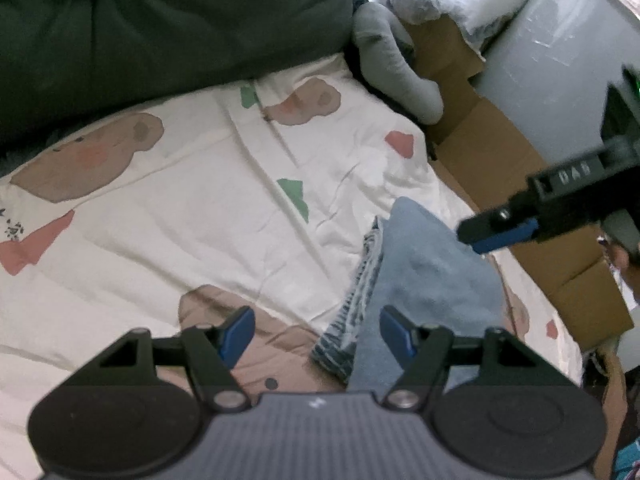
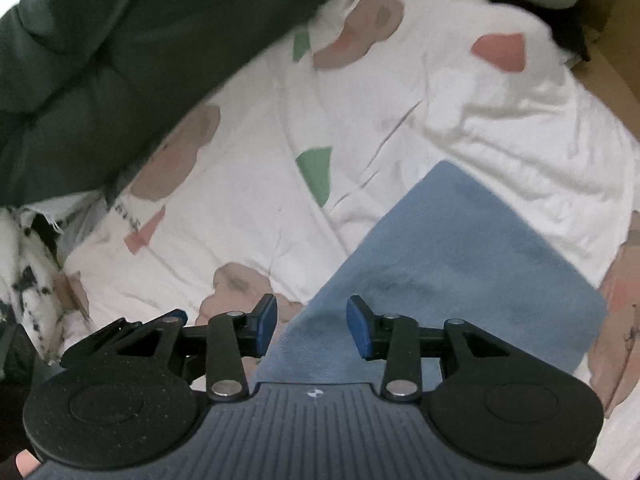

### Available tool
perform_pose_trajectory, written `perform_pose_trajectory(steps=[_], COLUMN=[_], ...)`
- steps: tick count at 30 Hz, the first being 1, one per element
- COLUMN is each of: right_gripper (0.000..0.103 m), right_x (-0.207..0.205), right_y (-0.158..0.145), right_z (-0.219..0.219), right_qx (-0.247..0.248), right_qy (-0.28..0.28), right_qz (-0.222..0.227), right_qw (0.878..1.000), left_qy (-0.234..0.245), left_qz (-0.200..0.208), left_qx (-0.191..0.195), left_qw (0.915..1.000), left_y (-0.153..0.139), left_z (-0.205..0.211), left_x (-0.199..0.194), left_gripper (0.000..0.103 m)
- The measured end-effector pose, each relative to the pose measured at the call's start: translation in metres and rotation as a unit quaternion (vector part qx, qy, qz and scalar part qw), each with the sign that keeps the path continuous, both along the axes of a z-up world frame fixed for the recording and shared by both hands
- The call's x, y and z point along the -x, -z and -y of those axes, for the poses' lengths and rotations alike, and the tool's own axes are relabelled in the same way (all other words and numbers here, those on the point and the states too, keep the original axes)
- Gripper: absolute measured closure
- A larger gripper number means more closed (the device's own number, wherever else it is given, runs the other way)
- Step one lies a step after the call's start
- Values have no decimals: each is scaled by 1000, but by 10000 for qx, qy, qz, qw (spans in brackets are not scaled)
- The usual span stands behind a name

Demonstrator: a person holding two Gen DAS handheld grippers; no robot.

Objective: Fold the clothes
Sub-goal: 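Open the right gripper and release the jeans edge onto the stack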

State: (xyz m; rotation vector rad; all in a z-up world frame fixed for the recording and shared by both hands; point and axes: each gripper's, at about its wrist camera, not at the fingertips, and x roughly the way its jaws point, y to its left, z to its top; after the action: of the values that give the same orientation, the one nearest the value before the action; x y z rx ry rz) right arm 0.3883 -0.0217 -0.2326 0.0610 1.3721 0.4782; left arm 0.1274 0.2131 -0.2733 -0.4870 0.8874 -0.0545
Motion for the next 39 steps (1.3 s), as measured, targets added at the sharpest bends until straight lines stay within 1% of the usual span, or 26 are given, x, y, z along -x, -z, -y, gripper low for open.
perform_pose_trajectory(steps=[2,5,8,12,15,18,19,21,22,23,24,25,27,29,31,32,33,34,36,37,39], right_gripper=[57,57,57,57,58,58,58,58,58,58,58,58,58,58,58,58,57,57,57,57,57], right_x=[3,13,30,57,80,106,116,134,142,149,154,159,166,172,180,185,190,196,210,216,228], right_y=[-1,7,17,35,48,65,71,81,85,89,92,93,97,99,101,103,104,107,114,118,124], right_z=[16,43,66,92,109,123,127,133,136,140,141,142,141,139,140,142,145,148,154,155,155], right_qx=[-60,-134,-175,-310,-386,-525,-576,-682,-777,-903,-992,-1060,-1096,-1146,-1207,-1299,-1453,-1667,-2108,-2259,-2506], right_qy=[177,472,706,1104,1448,2011,2214,2572,2733,2914,3056,3176,3273,3339,3487,3625,3788,3982,4375,4506,4696], right_qz=[15,-52,-105,-163,-128,-185,-212,-251,-294,-349,-371,-377,-366,-390,-436,-465,-514,-602,-808,-878,-977], right_qw=[9998,9988,9973,9933,9886,9780,9733,9636,9583,9517,9462,9415,9378,9348,9284,9217,9126,9000,8704,8592,8409], left_qy=[32,196,260,259,271,280,275,279,257,243,255,274,294,369,420,435,437,434,412,392,362], left_qz=[32,54,-57,-225,-360,-492,-527,-556,-543,-544,-584,-628,-643,-576,-559,-556,-559,-569,-605,-621,-646], left_qx=[59,190,256,556,794,1017,1085,1147,1061,962,866,841,878,807,761,749,750,764,801,784,751], left_qw=[10000,9996,9993,9979,9958,9932,9923,9914,9925,9936,9942,9941,9936,9944,9946,9947,9947,9945,9941,9942,9944], left_y=[-2,0,8,24,35,45,47,50,50,50,51,51,50,45,43,43,43,43,44,43,43], left_z=[1,7,14,22,30,37,39,42,43,44,44,44,40,38,37,37,37,38,37,37,36], left_x=[1,1,0,-1,-1,0,0,1,2,2,2,2,1,1,0,-1,-1,-1,0,1,3], left_gripper=[32,30,24,24,24,25,27,36,48,63,69,79,82,83,83,83,83,82,78,76,72])
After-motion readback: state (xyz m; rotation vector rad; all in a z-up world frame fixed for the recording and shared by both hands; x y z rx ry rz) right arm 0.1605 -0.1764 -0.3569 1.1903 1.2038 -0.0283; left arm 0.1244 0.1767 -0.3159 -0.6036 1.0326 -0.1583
